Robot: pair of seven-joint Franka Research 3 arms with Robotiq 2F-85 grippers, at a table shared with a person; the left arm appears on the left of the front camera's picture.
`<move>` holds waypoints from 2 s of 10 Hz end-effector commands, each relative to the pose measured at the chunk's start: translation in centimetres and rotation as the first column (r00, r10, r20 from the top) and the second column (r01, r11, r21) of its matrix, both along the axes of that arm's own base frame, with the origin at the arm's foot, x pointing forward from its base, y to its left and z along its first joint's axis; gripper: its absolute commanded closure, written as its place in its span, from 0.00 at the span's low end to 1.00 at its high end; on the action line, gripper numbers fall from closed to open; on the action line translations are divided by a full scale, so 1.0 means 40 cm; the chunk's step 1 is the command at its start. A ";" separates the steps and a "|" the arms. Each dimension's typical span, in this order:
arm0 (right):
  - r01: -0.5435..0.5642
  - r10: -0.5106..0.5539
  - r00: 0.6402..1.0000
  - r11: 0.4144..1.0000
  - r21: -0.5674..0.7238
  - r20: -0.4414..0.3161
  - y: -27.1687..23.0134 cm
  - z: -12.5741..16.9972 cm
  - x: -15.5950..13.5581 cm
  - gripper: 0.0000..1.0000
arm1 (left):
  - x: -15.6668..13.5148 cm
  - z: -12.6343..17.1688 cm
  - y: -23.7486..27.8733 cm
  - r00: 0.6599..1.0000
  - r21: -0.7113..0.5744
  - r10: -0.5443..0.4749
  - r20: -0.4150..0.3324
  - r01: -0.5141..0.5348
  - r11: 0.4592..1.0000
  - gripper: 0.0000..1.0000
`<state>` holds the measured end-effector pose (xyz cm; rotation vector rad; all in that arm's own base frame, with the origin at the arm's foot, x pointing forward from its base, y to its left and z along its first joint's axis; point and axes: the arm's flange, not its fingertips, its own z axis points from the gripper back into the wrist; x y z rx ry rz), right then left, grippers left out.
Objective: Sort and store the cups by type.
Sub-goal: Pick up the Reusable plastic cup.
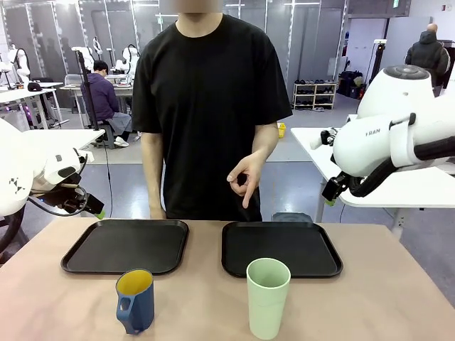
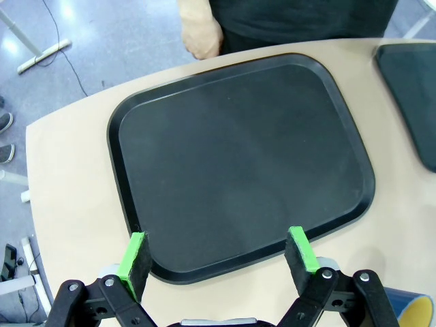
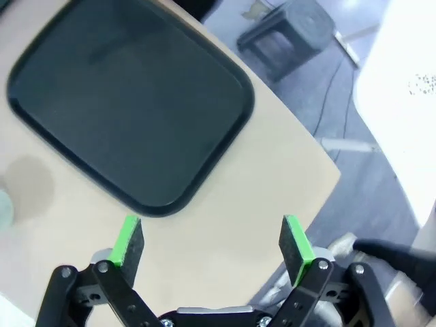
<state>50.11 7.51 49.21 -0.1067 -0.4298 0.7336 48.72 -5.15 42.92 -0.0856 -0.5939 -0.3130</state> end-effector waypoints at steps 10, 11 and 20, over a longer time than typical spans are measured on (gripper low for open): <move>-0.563 0.552 0.826 0.815 -0.138 -0.113 -0.036 -0.014 -0.038 0.00 | 0.001 0.004 0.000 1.000 0.002 0.000 0.006 0.000 1.000 0.00; -0.563 0.552 0.826 0.815 -0.138 -0.113 -0.036 -0.014 -0.038 0.00 | 0.001 0.004 0.000 1.000 0.002 0.000 0.006 0.000 1.000 0.00; -0.821 0.809 0.562 0.570 0.001 -0.171 -0.037 -0.172 -0.178 0.00 | 0.001 0.004 0.000 1.000 0.002 0.000 0.006 0.000 1.000 0.00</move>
